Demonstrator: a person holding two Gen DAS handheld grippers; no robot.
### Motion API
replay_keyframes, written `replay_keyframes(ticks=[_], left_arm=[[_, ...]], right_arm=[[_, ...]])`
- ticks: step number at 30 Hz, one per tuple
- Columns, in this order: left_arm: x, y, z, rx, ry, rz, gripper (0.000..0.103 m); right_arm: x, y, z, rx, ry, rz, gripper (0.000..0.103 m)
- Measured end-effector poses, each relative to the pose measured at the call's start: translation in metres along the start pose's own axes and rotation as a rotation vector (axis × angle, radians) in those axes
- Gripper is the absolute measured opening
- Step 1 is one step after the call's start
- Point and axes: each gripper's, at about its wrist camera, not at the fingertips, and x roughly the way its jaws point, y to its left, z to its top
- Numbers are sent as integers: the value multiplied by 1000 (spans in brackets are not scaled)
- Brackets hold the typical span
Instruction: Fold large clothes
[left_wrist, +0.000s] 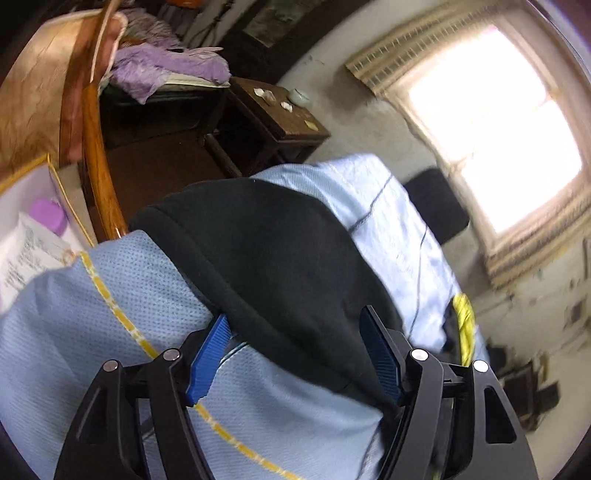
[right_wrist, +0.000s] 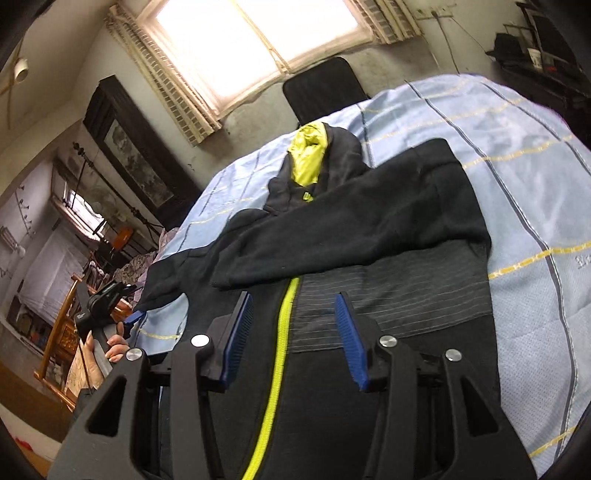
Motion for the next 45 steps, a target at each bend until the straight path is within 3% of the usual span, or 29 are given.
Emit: replay_keyframes(ticks=[4,8,17,18,20,21,28,33,37,41,45], left_arm=[[-1,-3,1,-33,-57,-36,71],[1,-11,5,14,-88,-58,71],[10,-12,11,11,-111,25,68],[10,-13,11,28,-114,36,63],[10,-17,13,75,-125,70,23],[10,-19,13,102,-124,91,15],[9,-37,11,214,-106,174,4],[-5,-97,-4,435,-148,232,4],[-20,-170,-39,677,-251,269,4],[-29,-243,-102,917,-323,216,4],[-21,-289,-211,1228,-276,101,5]], right_arm=[[5,-13,3,32,8,-7,46],[8,-17,1,50,13,-14,47],[13,-17,0,41,23,-38,47],[13,-17,0,40,22,-42,47],[13,-17,0,41,22,-47,47],[13,-18,1,44,21,-48,47],[9,-23,4,67,10,-45,47],[6,-28,7,94,1,-35,47],[3,-30,8,105,-5,-26,47],[2,-36,10,127,-7,-21,47],[-4,-45,13,155,-25,-22,47]])
